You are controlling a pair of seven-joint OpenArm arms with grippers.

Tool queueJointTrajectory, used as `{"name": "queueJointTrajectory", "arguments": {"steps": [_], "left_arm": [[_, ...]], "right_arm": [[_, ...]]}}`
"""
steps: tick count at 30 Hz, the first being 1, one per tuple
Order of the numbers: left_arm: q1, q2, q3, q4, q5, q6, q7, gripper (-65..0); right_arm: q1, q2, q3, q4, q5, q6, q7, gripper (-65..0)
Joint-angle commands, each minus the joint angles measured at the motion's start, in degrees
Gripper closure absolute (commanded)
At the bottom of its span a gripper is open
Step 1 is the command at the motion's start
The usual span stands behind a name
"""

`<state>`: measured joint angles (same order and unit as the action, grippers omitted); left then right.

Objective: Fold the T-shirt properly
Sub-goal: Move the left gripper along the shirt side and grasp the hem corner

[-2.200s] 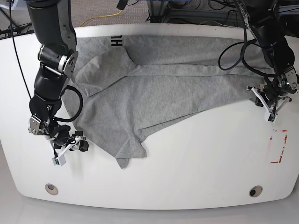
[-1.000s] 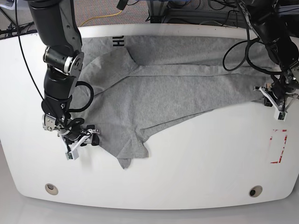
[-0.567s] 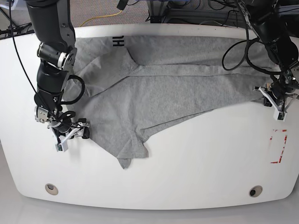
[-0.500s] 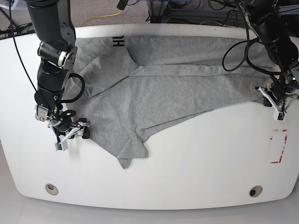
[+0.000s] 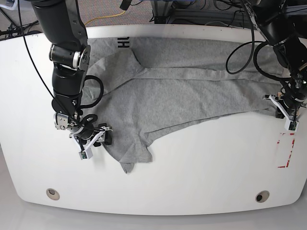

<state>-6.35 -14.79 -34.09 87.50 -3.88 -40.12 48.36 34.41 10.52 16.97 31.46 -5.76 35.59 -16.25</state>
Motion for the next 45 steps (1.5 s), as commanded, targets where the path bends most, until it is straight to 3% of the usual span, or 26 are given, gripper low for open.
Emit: {"name": "queueJointTrajectory", "arguments": {"steps": [1, 4, 8, 24, 27, 33, 37, 45], "left_arm": [[-1.0, -1.1, -0.2, 2.0, -0.6, 0.1, -1.2, 0.0], [-1.0, -1.1, -0.2, 3.1, -0.6, 0.1, -1.2, 0.0], [-0.6, -1.1, -0.2, 5.6, -0.6, 0.1, -1.2, 0.0], [6.7, -1.4, -0.2, 7.2, -0.2, 0.1, 2.1, -1.0], [7.3, -1.2, -0.1, 7.2, -0.2, 0.1, 2.1, -10.6], [5.3, -1.1, -0.1, 7.3, -0.6, 0.1, 2.2, -40.3], [2.0, -1.1, -0.2, 5.3, -0.6, 0.1, 2.2, -45.3], [-7.1, -1.6, -0.3, -11.3, -0.4, 1.0, 1.9, -45.3]], "right_arm": [[2.3, 0.4, 0.0, 0.4, -0.5, 0.2, -1.5, -18.1], [2.6, 0.3, -0.1, 0.4, -0.7, 0.2, -1.5, -8.1], [3.2, 0.3, -0.1, 0.4, -0.9, 0.2, -1.5, 0.0], [2.9, 0.9, -0.2, 0.4, -0.9, 0.5, -1.7, 0.0], [2.9, 0.6, -0.2, 0.4, -0.9, 0.5, -1.7, 0.0], [2.9, 0.4, -0.2, 0.4, -0.9, 0.5, -1.7, 0.0], [2.9, 0.3, -0.2, 0.4, -0.9, 0.5, -1.7, 0.0], [2.9, 0.3, -0.1, 0.4, -0.9, 0.5, -1.7, 0.0]]}}
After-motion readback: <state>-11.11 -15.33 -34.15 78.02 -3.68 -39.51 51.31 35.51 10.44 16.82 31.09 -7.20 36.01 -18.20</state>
